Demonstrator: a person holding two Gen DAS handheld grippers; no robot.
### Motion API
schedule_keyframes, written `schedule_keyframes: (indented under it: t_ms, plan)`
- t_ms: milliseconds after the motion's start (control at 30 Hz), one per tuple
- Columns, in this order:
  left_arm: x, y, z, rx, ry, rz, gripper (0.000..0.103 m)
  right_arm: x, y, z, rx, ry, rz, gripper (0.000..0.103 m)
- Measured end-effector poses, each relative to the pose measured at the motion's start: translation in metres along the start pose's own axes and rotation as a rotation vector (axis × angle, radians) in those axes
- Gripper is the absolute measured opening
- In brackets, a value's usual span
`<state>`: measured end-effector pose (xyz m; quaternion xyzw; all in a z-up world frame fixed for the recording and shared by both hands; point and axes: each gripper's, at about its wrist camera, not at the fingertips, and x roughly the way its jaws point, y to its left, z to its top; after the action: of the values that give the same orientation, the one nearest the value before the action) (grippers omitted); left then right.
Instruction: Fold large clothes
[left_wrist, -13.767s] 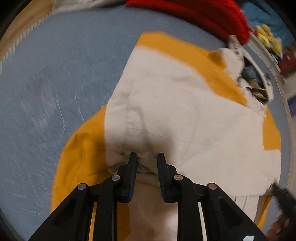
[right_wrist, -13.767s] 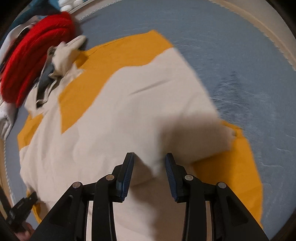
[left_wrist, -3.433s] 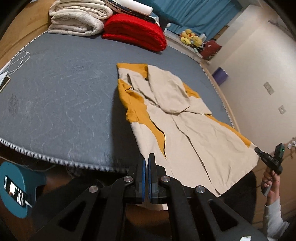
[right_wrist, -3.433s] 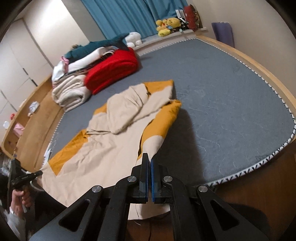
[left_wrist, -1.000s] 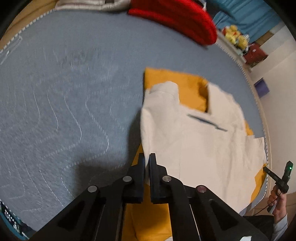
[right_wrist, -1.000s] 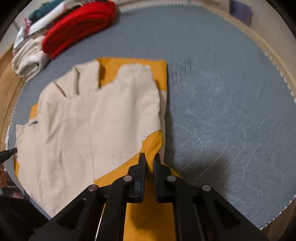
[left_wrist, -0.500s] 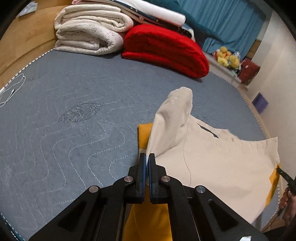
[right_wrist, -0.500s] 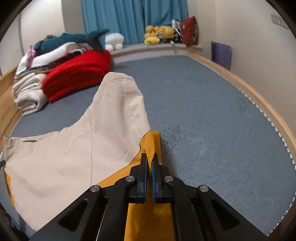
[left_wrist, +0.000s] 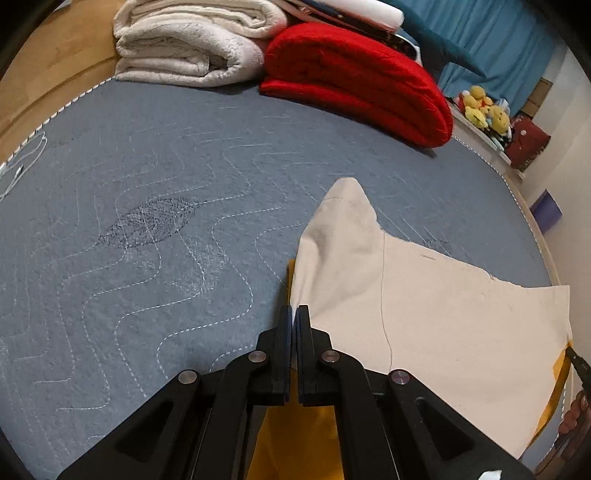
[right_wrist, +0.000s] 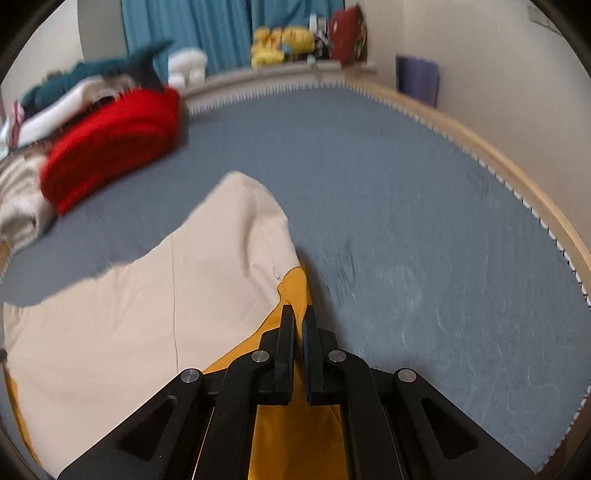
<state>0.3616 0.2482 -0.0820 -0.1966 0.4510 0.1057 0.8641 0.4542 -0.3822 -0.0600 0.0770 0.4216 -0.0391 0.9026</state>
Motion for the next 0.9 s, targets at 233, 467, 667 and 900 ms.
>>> schedule_keyframes:
  t_ms: [233, 467, 667, 900]
  plan:
    - [0.046, 0.005, -0.004, 0.001, 0.078, 0.040, 0.001, 0.031, 0.010, 0.001, -0.007, 0.029, -0.046, 0.003]
    - [0.079, 0.012, -0.022, 0.013, 0.156, 0.171, 0.000, 0.087, 0.006, -0.015, -0.046, 0.169, -0.111, 0.003]
    - [0.056, 0.023, -0.013, -0.051, 0.115, 0.112, 0.000, 0.107, 0.001, -0.025, -0.041, 0.239, -0.135, 0.009]
    - [-0.012, -0.008, -0.029, 0.115, 0.106, -0.150, 0.005, 0.038, -0.010, -0.003, 0.004, 0.056, -0.079, 0.017]
